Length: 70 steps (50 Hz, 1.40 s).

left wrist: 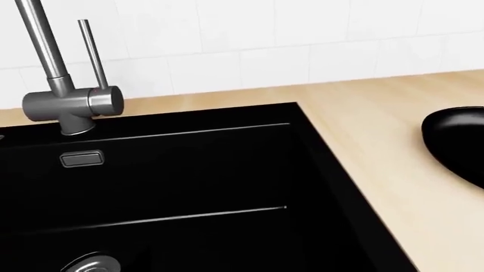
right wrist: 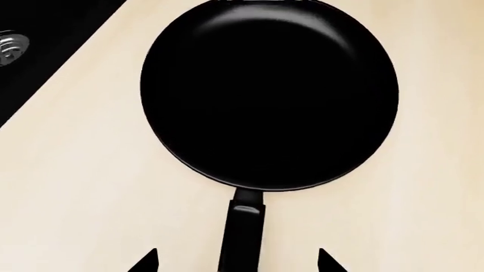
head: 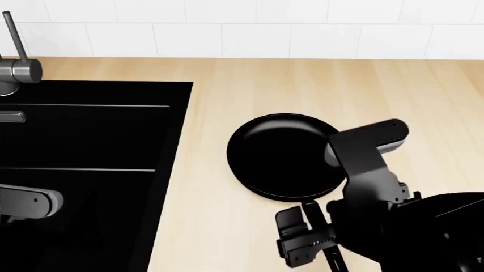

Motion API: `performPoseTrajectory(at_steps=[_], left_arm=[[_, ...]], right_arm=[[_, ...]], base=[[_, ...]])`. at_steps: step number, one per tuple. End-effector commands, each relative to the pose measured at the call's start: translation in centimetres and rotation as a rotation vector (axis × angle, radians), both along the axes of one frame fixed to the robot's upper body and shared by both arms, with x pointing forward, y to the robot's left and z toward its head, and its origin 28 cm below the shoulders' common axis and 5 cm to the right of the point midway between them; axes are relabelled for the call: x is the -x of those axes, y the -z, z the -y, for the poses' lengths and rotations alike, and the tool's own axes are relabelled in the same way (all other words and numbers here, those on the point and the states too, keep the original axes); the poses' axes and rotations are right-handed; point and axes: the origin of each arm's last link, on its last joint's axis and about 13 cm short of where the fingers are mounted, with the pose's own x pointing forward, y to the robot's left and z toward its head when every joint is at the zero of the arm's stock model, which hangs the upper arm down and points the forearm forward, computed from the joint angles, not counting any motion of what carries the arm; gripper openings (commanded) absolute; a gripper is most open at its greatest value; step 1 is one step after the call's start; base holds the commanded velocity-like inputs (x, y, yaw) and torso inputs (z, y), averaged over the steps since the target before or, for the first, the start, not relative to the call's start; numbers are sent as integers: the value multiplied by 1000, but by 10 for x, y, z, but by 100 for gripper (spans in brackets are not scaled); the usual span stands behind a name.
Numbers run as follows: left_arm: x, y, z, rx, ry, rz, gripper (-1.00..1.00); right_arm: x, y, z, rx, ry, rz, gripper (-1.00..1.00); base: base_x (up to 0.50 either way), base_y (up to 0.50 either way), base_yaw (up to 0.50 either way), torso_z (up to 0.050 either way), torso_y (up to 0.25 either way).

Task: Pick the pan and sponge and place them into the sink. Then turn on the water.

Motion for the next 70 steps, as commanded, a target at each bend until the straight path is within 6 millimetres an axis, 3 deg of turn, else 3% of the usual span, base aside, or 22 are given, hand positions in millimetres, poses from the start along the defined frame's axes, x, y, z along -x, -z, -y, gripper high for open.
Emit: performPoseTrajectory(at_steps=[1, 12, 31, 32, 42, 52, 70], left_arm=[[1, 3, -1, 0, -3, -8, 100], [0, 5, 2, 4, 4, -18, 100], [2, 4, -1, 6, 7, -17, 100], [2, 4, -1, 7, 6, -17, 100], [1, 3, 1, 6, 9, -16, 100], [1, 2, 1, 4, 8, -12, 100], [1, -1, 0, 0, 5, 5, 100]], right_arm=[[-16, 2, 5, 26, 7, -76, 100], [-29, 8, 1, 31, -2, -87, 100], [-32, 19, -4, 21, -33, -97, 100], [-32, 18, -3, 27, -32, -84, -100], [-31, 9, 0, 32, -11, -19, -100], [-27, -3, 9, 43, -2, 157, -100], [-8, -1, 17, -9, 49, 317, -100]], base=[[0, 0, 0, 0, 0], [0, 0, 0, 0, 0], [0, 0, 0, 0, 0], [0, 0, 0, 0, 0], [0, 0, 0, 0, 0], [0, 0, 0, 0, 1], [0, 0, 0, 0, 1]])
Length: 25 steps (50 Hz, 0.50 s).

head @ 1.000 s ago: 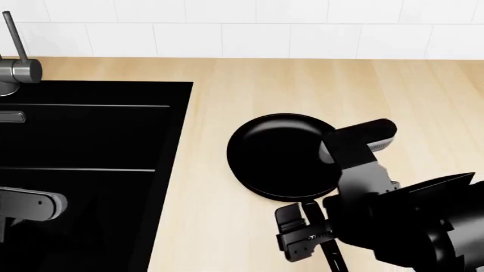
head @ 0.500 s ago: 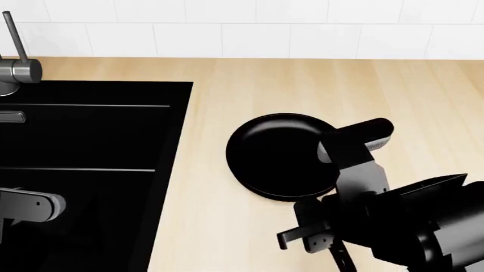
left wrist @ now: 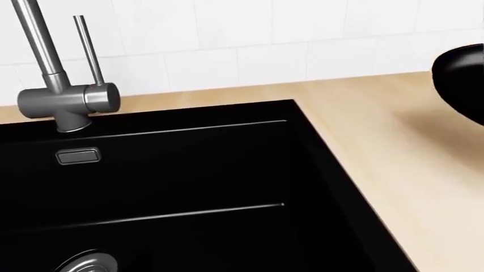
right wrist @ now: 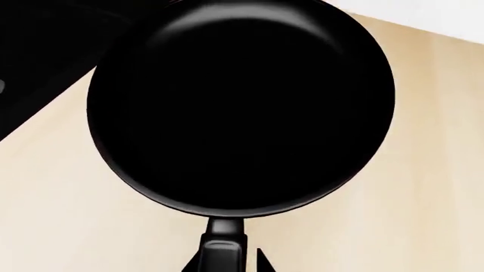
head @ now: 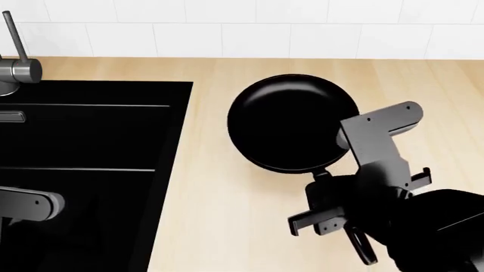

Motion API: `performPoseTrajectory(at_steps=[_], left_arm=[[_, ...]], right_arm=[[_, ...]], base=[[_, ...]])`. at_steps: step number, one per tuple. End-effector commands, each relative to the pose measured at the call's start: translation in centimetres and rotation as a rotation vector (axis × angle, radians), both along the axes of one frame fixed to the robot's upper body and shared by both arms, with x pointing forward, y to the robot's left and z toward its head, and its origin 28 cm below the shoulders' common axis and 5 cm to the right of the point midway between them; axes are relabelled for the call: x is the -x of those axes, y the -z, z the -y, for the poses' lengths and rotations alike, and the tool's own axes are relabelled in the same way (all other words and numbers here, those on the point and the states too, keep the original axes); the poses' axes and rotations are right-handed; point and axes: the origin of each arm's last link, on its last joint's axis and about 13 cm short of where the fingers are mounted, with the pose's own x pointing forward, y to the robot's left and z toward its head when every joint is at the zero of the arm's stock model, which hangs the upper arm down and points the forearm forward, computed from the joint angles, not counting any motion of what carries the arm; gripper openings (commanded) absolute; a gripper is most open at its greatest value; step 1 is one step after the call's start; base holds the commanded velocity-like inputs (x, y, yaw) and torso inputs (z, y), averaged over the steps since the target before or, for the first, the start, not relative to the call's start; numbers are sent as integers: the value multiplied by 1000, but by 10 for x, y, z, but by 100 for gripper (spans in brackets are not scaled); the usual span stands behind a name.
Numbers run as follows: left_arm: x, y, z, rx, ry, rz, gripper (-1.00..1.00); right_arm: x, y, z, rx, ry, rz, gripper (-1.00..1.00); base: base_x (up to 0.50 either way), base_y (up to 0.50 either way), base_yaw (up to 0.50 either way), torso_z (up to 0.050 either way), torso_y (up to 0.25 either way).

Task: Pick the pan and sponge and place them into the sink. Then turn on the water.

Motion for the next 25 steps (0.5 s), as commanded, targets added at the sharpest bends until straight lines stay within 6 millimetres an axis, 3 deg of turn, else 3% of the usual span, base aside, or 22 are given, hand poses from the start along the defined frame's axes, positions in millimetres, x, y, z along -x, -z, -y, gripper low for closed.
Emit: performPoseTrajectory(at_steps=[1, 16, 25], left_arm=[[1, -3, -2, -2, -2, 11, 100], [1, -8, -6, -12, -9, 19, 100], [0, -6, -4, -6, -11, 19, 100]], right_arm=[[10, -11, 5, -29, 28, 124, -100], [20, -2, 5, -27, -4, 97, -100], [20, 2, 4, -34, -5, 98, -100]], base=[[0, 0, 0, 0, 0], [0, 0, 0, 0, 2], [72, 500, 0, 0, 1]])
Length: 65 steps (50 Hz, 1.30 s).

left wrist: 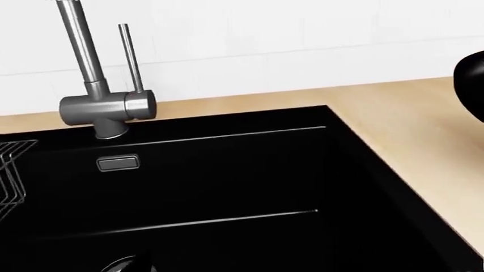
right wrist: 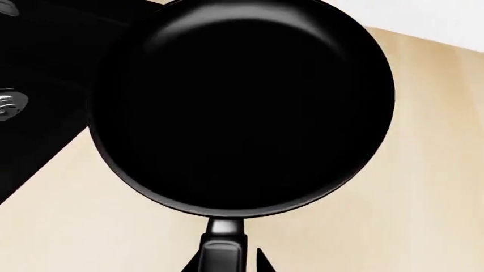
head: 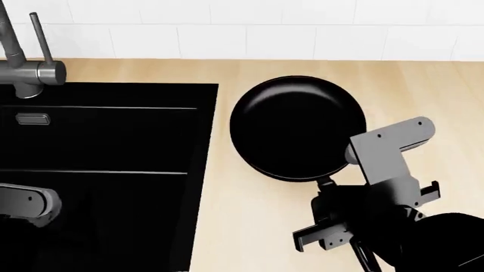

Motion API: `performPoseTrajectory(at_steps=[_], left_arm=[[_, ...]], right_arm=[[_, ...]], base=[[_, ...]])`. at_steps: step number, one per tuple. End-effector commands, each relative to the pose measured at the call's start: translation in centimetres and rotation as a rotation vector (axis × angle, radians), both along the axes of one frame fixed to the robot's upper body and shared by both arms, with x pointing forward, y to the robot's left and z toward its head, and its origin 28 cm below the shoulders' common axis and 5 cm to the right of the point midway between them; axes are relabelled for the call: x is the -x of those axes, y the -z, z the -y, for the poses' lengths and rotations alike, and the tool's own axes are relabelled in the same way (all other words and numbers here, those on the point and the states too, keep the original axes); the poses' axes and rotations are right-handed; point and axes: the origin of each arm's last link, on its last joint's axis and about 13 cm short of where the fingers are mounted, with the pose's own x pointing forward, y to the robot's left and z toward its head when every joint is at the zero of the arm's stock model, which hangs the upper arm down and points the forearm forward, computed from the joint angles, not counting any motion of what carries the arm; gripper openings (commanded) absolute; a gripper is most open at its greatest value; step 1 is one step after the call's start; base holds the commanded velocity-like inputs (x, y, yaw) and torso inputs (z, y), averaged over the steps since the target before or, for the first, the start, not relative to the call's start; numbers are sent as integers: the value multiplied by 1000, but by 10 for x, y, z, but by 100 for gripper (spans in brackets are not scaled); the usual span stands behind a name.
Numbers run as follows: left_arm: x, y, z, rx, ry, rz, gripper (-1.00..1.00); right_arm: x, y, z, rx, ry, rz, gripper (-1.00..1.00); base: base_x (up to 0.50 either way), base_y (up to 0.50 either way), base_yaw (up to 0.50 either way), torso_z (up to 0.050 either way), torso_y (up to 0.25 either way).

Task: Pick the pan and sponge and place them into the sink. Then turn on the water.

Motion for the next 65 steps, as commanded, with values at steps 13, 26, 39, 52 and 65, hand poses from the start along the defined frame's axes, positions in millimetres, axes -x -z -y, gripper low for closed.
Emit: performPoseTrajectory(at_steps=[13, 26, 39, 52, 65], left_arm=[[3, -3, -4, -2, -10, 8, 100], [1, -2, 1, -2, -9, 4, 100], [3, -1, -7, 0, -16, 5, 100], [1, -2, -3, -3, -12, 6, 100], [3, -2, -5, -2, -19, 7, 100]], right_arm=[[4, -2, -1, -20, -8, 53, -100], [6, 5, 0, -25, -6, 36, -100], [6, 8, -3, -25, -20, 19, -100], [7, 12, -2, -32, -30, 5, -100], [-11, 16, -5, 57, -153, -28, -100]], base=[[75, 500, 0, 1, 2], [76, 500, 0, 0, 2], [78, 500, 0, 1, 2], [77, 500, 0, 0, 2], [23, 106, 0, 1, 2]])
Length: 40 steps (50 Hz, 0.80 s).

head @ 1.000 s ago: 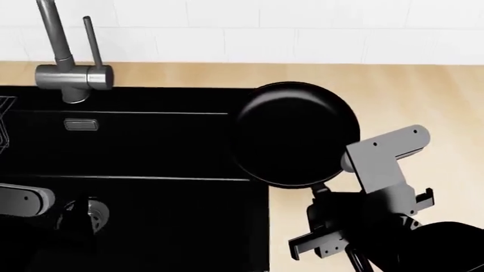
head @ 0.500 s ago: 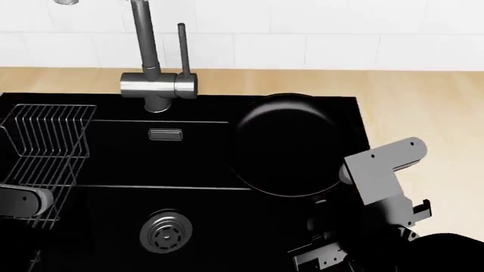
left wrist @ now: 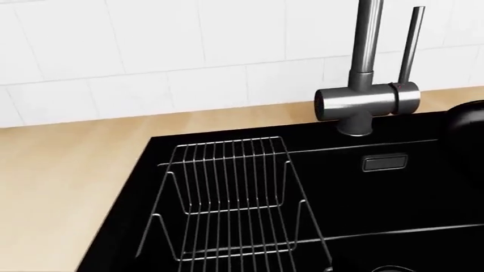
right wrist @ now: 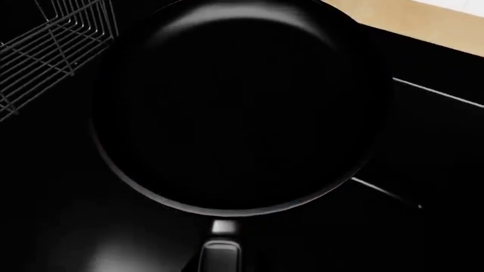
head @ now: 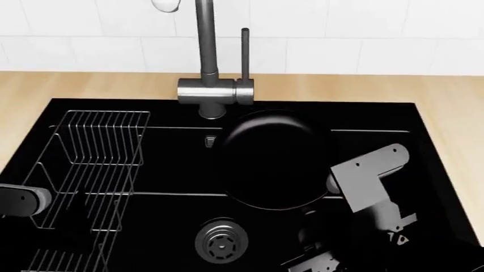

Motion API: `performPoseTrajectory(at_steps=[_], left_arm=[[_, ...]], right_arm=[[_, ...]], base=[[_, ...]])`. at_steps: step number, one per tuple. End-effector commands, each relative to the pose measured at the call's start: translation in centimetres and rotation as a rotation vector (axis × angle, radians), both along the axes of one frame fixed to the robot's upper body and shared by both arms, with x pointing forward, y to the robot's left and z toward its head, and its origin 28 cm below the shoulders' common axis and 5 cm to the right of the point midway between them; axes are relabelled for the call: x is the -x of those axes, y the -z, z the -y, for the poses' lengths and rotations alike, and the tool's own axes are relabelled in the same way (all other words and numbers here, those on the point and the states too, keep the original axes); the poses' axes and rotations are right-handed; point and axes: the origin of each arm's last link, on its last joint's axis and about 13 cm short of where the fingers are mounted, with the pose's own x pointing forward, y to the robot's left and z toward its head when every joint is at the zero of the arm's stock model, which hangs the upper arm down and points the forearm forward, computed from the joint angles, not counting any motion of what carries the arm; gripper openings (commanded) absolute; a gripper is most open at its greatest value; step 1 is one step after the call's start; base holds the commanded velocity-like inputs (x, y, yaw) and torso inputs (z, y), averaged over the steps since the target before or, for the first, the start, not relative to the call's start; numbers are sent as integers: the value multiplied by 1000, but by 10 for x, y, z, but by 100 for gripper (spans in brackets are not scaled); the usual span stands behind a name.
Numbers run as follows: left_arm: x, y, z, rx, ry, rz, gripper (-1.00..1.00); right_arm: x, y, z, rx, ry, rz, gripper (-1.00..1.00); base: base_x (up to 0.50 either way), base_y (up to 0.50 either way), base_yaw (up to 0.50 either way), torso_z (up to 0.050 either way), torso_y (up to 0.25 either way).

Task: Pick the pan and sponge and place them into the sink. Then turn on the water.

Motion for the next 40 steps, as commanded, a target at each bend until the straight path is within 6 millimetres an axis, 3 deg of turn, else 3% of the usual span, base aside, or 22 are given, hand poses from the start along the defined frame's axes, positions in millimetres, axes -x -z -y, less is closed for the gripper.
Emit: performPoseTrajectory(at_steps=[1, 24, 27, 40], left_arm=[[0, 0, 2, 3, -2, 1, 100], [-2, -2, 3, -1, -5, 2, 100], [2, -1, -4, 1, -5, 0, 100], [0, 1, -2, 2, -6, -3, 100]], right_arm=[[-20, -9, 0, 46, -78, 40, -100], [-59, 56, -10, -7, -264, -71, -100], [-62, 65, -13, -15, -293, -96, -100], [-69, 86, -17, -38, -327, -163, -100]], base=[[0, 0, 0, 0, 0], [0, 0, 0, 0, 1], [0, 0, 0, 0, 3], [0, 0, 0, 1, 2]])
